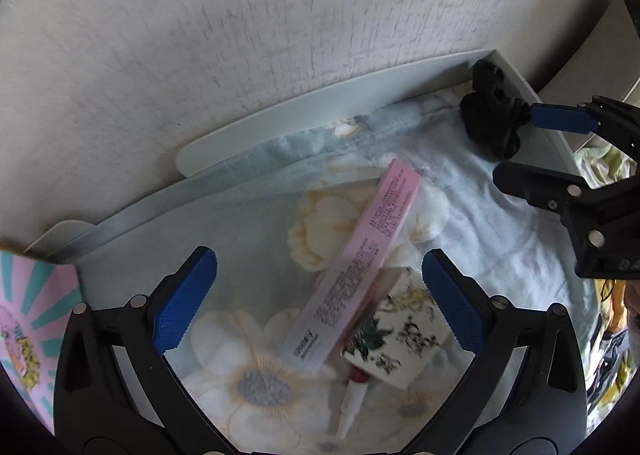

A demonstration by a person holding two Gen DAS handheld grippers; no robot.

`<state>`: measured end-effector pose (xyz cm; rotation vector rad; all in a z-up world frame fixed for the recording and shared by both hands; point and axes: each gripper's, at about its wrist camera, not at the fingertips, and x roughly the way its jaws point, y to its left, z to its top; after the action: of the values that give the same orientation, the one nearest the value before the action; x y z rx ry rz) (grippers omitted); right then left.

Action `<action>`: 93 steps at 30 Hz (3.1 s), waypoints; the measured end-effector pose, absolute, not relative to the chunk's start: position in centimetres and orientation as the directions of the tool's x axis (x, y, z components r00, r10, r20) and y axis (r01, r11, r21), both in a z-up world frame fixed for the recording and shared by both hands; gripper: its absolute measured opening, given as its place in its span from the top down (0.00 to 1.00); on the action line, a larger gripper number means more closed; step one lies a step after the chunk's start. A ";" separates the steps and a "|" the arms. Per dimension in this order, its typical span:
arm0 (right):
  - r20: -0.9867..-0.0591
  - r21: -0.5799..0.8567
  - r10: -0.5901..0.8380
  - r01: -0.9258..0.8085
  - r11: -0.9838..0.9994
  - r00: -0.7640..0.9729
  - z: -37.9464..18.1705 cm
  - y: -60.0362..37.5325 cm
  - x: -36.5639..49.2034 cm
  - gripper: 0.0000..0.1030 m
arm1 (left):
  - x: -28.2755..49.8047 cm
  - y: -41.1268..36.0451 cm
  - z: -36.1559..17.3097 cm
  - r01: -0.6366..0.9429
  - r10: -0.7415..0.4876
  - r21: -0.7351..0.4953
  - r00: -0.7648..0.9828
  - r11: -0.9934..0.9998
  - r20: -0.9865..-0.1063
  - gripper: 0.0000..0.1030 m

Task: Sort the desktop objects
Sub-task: 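Grasp the pink UNMV box with the left tool while the right tool grasps the black scrunchie, then carry the pink box and black scrunchie to the cardboard box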

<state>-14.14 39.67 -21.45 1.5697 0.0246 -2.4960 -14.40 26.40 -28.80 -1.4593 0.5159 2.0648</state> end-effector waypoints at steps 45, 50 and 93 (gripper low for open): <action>-0.861 0.122 -0.176 0.142 -0.982 -0.477 -21.9 40.6 -14.5 0.86 | -17.2 23.3 -27.5 -0.618 0.285 -0.090 -0.224 -0.781 -0.932 0.79; -0.847 0.148 -0.188 0.118 -0.982 -0.497 -20.2 39.9 -13.1 0.86 | -17.4 21.7 -25.7 -0.603 0.327 -0.146 -0.201 -0.784 -0.924 0.79; -0.766 0.119 -0.415 0.527 -0.842 -0.490 -7.5 10.8 -5.6 0.86 | -5.4 -7.2 -13.5 -0.287 0.189 -0.045 -0.497 -0.957 -0.847 0.79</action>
<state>-5.56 10.81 -7.49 1.1412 0.1762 -2.3155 -5.41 -7.22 -13.51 -1.3944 0.1467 2.4988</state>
